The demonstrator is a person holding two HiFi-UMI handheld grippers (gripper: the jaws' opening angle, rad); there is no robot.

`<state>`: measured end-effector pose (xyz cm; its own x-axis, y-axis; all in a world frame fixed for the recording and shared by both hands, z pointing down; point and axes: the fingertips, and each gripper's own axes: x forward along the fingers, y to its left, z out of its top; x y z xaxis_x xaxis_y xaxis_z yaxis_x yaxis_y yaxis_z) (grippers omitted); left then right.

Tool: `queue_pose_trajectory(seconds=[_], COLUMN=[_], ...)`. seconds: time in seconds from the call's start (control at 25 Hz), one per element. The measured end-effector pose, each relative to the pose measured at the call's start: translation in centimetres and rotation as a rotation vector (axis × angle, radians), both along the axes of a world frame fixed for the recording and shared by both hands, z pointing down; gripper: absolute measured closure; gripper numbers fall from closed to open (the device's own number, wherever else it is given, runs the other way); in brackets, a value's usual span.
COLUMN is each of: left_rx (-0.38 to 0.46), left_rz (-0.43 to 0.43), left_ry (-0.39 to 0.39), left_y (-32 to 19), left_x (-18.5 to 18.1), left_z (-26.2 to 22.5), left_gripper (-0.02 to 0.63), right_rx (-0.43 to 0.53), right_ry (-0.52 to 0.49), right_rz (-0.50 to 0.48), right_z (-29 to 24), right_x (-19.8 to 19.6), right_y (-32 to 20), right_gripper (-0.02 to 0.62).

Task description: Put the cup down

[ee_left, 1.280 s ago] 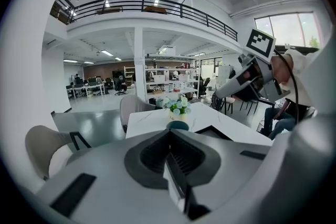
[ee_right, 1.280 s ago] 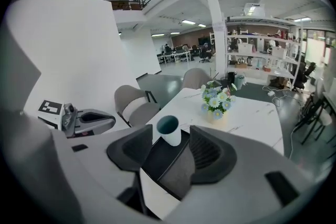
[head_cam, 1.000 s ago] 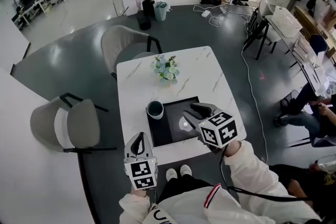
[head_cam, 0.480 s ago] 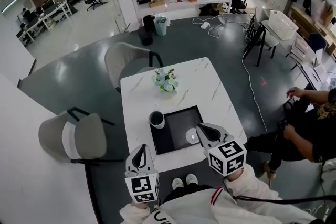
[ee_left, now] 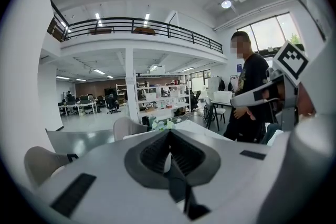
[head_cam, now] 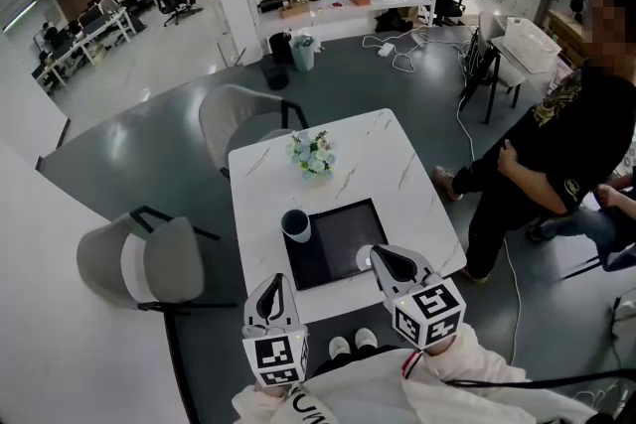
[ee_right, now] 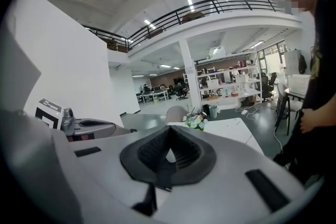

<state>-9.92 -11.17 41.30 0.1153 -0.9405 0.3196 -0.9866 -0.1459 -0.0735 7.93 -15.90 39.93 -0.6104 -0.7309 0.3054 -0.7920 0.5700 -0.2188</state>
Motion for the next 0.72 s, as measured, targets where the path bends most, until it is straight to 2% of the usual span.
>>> queue_pose_trajectory(seconds=[0.72], left_rx=[-0.021], left_rz=[0.003], left_ry=[0.005], left_y=[-0.4], left_x=[-0.42], left_z=[0.75], left_gripper=[0.597], right_rx=[-0.016], right_ry=[0.0], right_rz=[0.001], right_z=[0.79], right_x=[-0.85], right_y=[0.14], right_gripper=[0.591])
